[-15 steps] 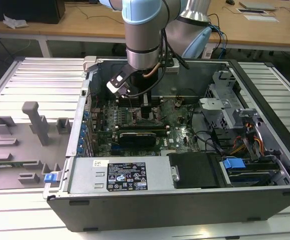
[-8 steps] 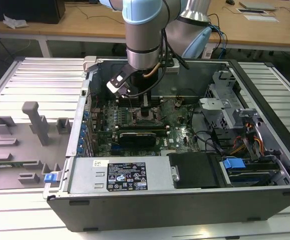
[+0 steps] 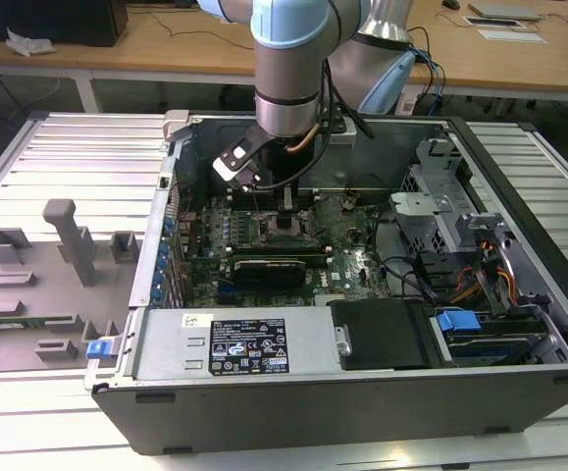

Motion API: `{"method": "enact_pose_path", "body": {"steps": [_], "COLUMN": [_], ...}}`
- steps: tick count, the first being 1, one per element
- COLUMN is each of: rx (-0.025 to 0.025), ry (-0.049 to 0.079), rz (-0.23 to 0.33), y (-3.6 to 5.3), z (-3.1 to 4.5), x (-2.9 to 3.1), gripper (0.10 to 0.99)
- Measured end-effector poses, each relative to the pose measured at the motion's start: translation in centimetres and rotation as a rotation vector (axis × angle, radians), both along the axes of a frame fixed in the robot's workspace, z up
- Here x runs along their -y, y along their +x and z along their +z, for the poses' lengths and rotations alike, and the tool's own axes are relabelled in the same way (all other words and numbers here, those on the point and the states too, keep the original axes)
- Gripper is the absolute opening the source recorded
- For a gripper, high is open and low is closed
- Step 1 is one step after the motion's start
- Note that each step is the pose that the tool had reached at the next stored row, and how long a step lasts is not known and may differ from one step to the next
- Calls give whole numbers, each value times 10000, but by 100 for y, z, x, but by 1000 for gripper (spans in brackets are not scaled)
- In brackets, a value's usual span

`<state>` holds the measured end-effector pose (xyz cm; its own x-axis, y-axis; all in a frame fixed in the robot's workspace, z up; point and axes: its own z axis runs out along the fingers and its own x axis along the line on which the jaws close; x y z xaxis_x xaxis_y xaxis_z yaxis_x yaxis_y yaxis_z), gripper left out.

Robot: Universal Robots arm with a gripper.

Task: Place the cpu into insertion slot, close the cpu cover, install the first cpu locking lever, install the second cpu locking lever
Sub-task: 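Place the cpu into insertion slot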

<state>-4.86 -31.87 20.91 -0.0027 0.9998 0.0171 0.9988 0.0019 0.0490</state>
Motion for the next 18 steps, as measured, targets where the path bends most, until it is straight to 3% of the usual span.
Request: {"method": "enact_pose_path", "body": {"steps": [4, 6, 11, 14, 18], "rx": [1, 0, 0, -1, 2], "ry": [-2, -4, -25, -73, -91], "rz": [-2, -1, -1, -1, -1], "y": [0, 0, 0, 0, 0], "z": [62, 180, 395, 479, 496], "x": [-1, -1, -1, 0, -1], "gripper": [106, 106, 106, 106, 106]}}
